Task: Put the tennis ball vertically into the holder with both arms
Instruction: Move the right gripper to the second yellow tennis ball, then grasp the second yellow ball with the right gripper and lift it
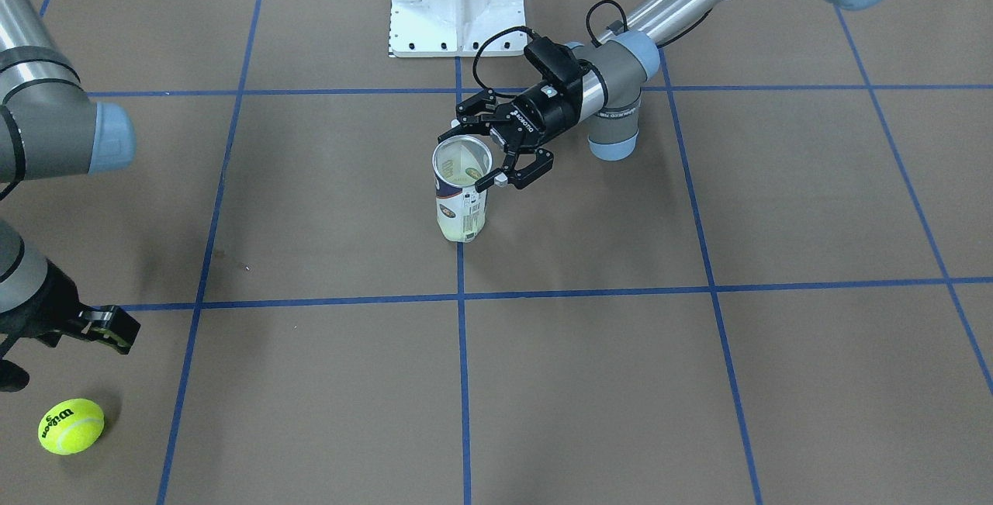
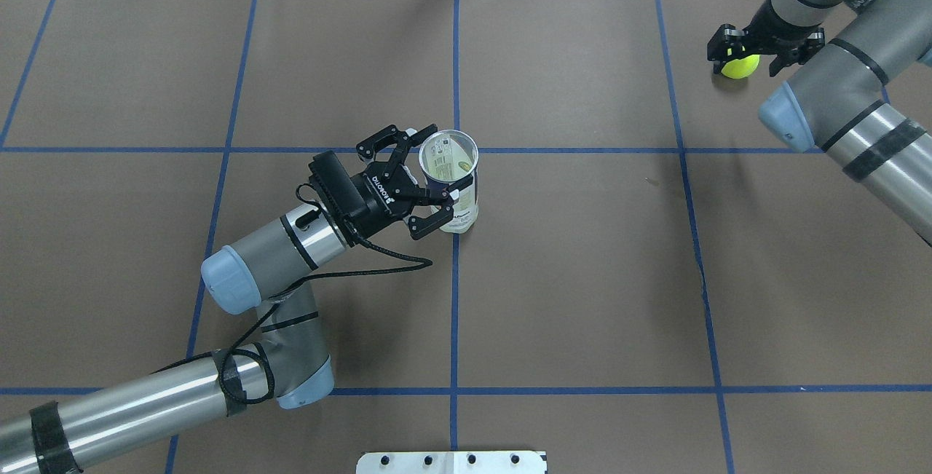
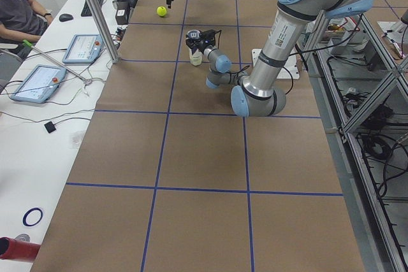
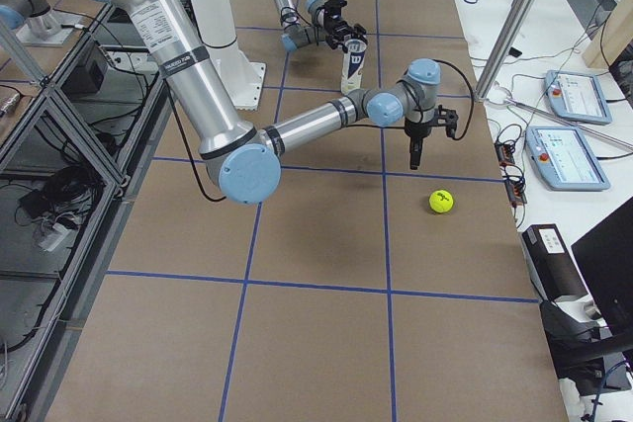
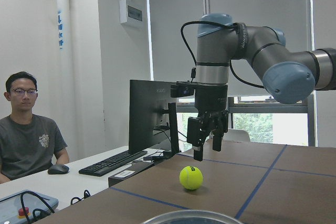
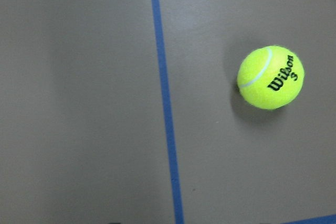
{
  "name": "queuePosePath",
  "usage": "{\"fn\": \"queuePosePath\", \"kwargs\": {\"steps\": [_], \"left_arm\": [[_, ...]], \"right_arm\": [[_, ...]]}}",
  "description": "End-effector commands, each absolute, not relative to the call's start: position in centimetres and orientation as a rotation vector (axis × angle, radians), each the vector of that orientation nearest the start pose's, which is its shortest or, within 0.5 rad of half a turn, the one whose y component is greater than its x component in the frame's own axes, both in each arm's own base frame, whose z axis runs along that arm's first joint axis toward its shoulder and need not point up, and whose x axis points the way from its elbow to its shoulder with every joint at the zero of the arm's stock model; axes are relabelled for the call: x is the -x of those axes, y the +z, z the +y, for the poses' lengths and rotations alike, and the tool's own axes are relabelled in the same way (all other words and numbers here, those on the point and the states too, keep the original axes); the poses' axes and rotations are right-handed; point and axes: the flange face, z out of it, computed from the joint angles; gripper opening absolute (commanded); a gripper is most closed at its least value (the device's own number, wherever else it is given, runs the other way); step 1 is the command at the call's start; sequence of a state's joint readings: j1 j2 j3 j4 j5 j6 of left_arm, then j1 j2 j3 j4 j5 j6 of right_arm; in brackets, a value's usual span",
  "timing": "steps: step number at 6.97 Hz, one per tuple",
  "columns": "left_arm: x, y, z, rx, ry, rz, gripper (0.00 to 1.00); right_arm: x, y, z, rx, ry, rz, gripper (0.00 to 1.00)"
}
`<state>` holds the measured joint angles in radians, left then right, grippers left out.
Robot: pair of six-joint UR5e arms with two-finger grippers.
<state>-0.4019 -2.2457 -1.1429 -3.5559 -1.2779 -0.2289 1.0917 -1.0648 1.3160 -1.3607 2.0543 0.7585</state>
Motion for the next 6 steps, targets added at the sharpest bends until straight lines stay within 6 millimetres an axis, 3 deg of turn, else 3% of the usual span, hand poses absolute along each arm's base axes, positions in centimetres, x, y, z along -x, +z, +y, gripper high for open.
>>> {"fn": "queuePosePath", "kwargs": {"steps": [1, 2, 6], "left_arm": [[-54.4, 26.1, -40.7, -1.786, 0.197, 1.295, 0.89], [-54.4, 26.1, -40.7, -1.787, 0.196, 1.296, 0.89], [-54.3, 26.2, -40.7, -1.787, 0.196, 1.296, 0.89]], "right_arm": [[24.8, 53.1, -69.7, -0.146, 0.171, -0.599, 0.92], [26.2, 51.9, -70.9, -0.150, 0.271, -0.606, 0.92], [29.1, 54.1, -70.3, -0.218, 0.282, -0.597, 0.91]]}}
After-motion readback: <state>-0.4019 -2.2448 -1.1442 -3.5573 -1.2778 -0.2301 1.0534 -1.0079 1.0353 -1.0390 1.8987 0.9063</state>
